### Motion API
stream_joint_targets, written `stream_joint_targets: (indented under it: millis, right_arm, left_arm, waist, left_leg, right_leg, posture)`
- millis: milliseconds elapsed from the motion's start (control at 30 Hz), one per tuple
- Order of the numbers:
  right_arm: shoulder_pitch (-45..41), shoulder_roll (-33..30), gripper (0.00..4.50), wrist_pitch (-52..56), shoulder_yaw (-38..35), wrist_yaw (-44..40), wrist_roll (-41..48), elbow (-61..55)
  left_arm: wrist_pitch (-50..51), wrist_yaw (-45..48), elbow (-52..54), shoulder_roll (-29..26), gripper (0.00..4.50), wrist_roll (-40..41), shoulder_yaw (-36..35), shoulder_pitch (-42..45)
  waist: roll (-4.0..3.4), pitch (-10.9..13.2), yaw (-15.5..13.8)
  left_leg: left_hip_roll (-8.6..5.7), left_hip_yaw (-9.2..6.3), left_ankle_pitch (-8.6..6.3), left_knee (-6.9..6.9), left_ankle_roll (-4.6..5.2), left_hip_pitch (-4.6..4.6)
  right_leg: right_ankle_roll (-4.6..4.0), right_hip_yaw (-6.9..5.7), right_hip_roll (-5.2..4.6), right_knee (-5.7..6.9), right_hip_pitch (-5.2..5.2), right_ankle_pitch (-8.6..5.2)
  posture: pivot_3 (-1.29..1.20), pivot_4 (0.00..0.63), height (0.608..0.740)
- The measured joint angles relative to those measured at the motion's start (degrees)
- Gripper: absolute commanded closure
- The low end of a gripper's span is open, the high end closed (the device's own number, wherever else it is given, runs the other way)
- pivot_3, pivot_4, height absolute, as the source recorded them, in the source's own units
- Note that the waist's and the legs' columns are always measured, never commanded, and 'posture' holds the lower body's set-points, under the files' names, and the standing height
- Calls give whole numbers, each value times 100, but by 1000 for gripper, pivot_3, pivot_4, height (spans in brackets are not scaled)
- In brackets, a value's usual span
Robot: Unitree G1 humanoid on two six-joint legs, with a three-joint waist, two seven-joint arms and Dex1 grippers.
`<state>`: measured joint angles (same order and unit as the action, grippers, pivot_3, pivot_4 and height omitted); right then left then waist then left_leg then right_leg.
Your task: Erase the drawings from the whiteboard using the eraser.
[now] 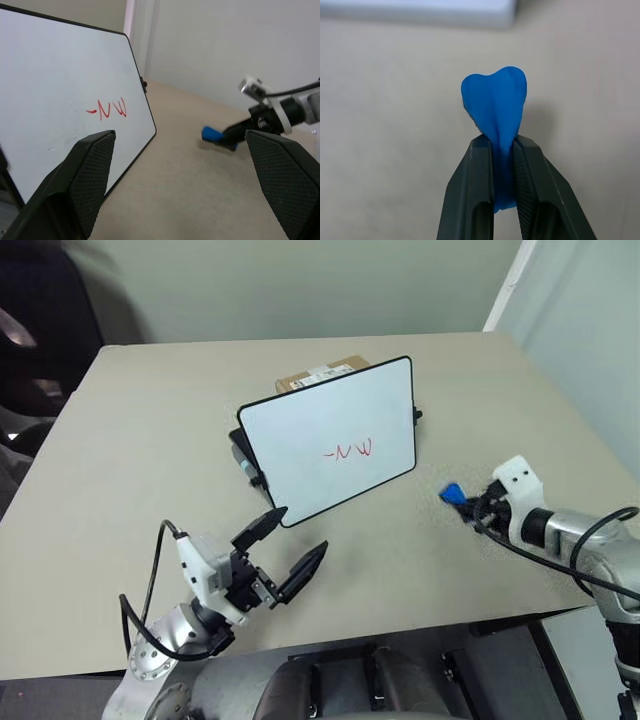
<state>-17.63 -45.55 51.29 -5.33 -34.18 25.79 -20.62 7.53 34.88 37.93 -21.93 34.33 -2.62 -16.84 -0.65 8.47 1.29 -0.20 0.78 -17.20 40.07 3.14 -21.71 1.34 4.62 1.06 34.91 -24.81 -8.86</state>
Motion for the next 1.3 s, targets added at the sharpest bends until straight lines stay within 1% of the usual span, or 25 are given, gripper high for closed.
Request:
stream_joint_targets:
  millis: [100,200,333,500,733,900,1133,1300]
  right_arm:
    - [-502,92,4195,-147,35,-83,19,-55]
    - [-1127,343,4195,-352,469,-117,-105,60]
    - [-1836,849,4195,-593,1144,-119,-466,760]
    - [-2311,1458,4195,-1087,1688,-119,-955,1656]
    - [-2670,1855,4195,-1462,1910,-118,-1427,2466]
    - [-2788,1847,4195,-1379,1989,-50,-1809,2984]
    - [-2576,1799,4195,-1014,2046,-141,-2007,2917]
    - [-2666,1921,4195,-959,2055,-207,-2051,2692]
  left_arm:
    - [-6,-5,39,14,0,5,0,-60]
    - [-8,-11,56,16,0,14,-4,-84]
    - [-9,-17,99,19,0,20,-33,-117]
    - [-10,-30,168,32,0,20,-71,-192]
    - [-14,-62,250,39,0,19,-124,-309]
    - [-32,-109,285,41,0,21,-176,-361]
    - [-39,-123,285,41,0,22,-203,-358]
    - [-44,-121,285,42,0,22,-202,-346]
  waist:
    - [0,0,17]
    - [0,0,34]
    - [0,0,33]
    - [0,0,-10]
    - [0,0,-1]
    - [1,-1,-2]
    - [0,0,16]
    - [-1,0,28]
  left_leg:
    - [0,1,0,0,0,2]
    - [1,0,0,-1,2,8]
    - [2,0,2,0,2,10]
    - [1,-1,4,1,-2,8]
    - [1,2,3,1,-1,6]
    - [0,2,3,2,-1,10]
    - [2,0,2,-3,12,7]
    - [5,-1,9,-8,2,2]
  right_leg:
    - [-5,0,0,-1,0,4]
    - [-8,0,1,3,-2,7]
    - [-7,-2,1,3,-14,10]
    - [-5,-3,-1,-1,-15,4]
    - [-13,-8,-5,-1,-16,-1]
    - [-22,-8,-8,-1,-13,10]
    - [-46,-8,-3,13,-15,43]
    - [-48,-8,1,13,-24,44]
  posture:
    - [0,150,740]
    - [0,150,740]
    - [0,150,740]
    - [0,150,740]
    - [0,150,740]
    - [0,150,740]
    - [0,150,740]
    - [0,150,740]
